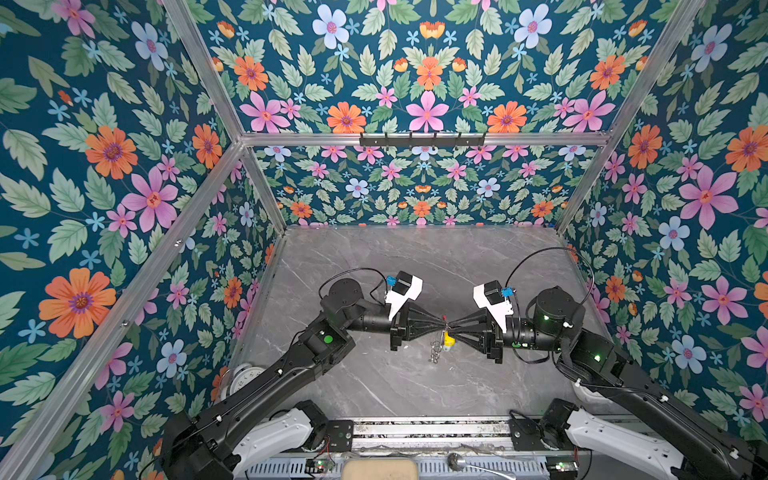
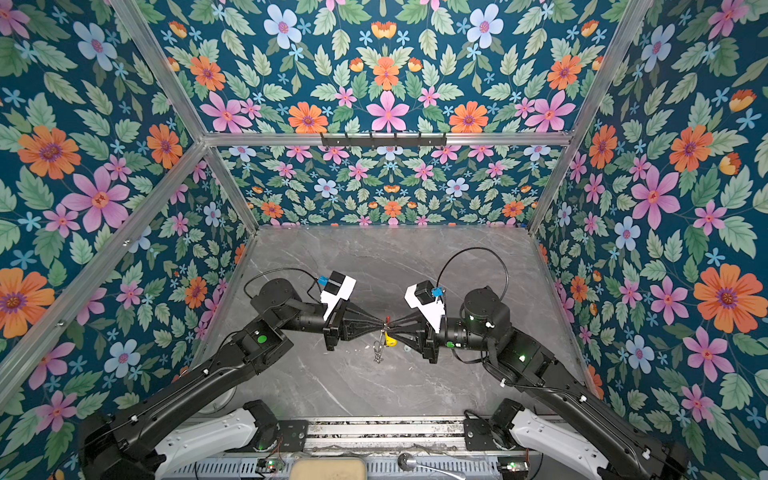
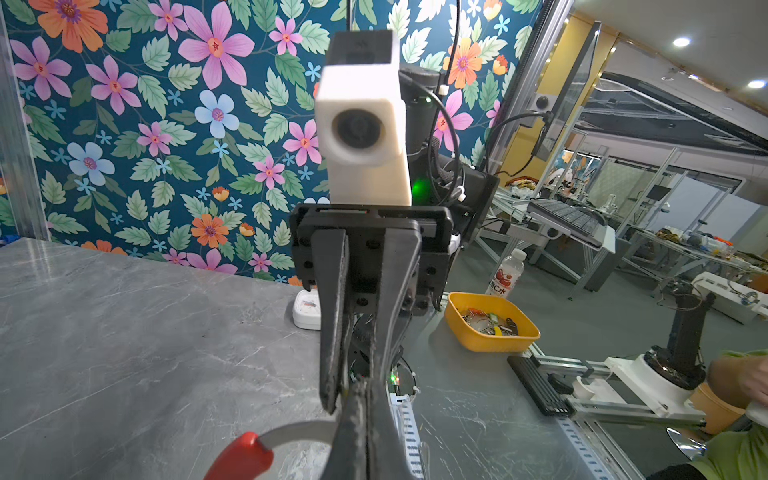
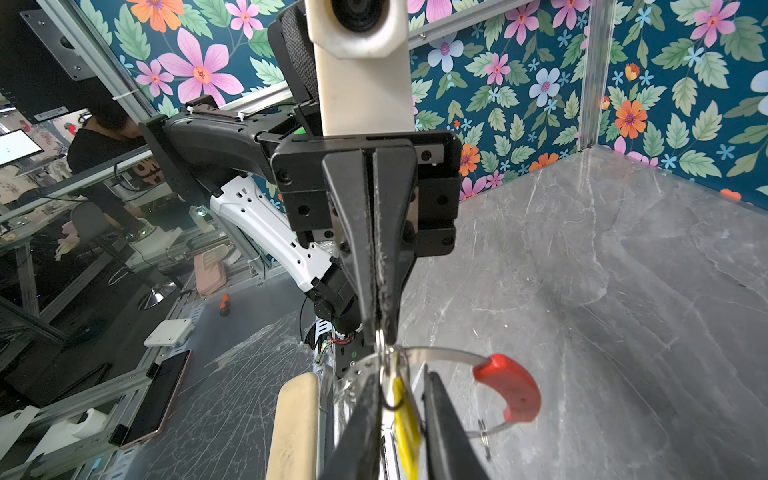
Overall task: Remove the keys from the keyring
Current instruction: 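Hold the ring with the left gripper while the right gripper pinches the yellow-tagged key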
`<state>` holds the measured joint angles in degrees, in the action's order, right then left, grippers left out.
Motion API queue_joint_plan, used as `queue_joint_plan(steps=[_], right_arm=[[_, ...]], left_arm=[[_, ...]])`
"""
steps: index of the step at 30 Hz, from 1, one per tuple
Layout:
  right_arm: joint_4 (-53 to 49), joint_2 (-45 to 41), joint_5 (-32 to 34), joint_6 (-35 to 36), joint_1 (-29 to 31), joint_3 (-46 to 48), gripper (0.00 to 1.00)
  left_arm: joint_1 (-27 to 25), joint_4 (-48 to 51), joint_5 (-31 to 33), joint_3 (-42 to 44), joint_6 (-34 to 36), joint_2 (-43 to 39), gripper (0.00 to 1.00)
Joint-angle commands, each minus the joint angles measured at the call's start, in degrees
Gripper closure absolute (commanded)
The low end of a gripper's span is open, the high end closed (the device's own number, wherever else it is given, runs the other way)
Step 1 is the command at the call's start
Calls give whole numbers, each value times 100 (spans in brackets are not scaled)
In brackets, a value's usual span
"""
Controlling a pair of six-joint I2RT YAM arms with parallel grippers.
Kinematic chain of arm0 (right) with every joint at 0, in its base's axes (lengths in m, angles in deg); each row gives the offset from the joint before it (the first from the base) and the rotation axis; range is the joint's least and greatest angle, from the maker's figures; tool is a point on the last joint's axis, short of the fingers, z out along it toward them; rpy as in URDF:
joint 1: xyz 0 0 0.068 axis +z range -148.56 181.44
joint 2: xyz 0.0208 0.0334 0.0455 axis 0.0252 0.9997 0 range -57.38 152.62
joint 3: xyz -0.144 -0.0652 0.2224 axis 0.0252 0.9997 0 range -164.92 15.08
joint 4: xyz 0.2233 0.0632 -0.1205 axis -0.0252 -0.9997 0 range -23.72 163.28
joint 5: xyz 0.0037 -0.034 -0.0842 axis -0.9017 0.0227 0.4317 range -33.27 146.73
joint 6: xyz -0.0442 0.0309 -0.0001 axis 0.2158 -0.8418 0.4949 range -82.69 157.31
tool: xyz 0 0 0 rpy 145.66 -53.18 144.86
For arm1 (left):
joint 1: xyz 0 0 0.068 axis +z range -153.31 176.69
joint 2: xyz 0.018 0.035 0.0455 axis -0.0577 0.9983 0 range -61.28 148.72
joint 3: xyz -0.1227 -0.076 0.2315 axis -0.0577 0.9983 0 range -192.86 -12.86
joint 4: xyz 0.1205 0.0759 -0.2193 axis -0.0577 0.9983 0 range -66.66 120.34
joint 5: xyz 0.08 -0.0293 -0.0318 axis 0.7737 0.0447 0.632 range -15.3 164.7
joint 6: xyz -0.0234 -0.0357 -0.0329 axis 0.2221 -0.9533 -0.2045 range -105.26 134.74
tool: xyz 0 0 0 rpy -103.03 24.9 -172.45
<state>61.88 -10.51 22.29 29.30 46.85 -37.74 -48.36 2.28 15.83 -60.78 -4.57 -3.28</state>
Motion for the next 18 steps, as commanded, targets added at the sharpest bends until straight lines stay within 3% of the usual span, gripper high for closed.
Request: queue_joint_plan(steps=[1,6,18], right_arm=[[77,-3,8,1,3,-16,86],[47,-2,-36,10,3,-1,100],[218,55,-85,-51,4,227,100]], left_arm=[[6,-326,-59,2,-53,9,100],[1,-618,16,87,-203,-26,100],[6,-2117,25,433,-1060,-56,100]])
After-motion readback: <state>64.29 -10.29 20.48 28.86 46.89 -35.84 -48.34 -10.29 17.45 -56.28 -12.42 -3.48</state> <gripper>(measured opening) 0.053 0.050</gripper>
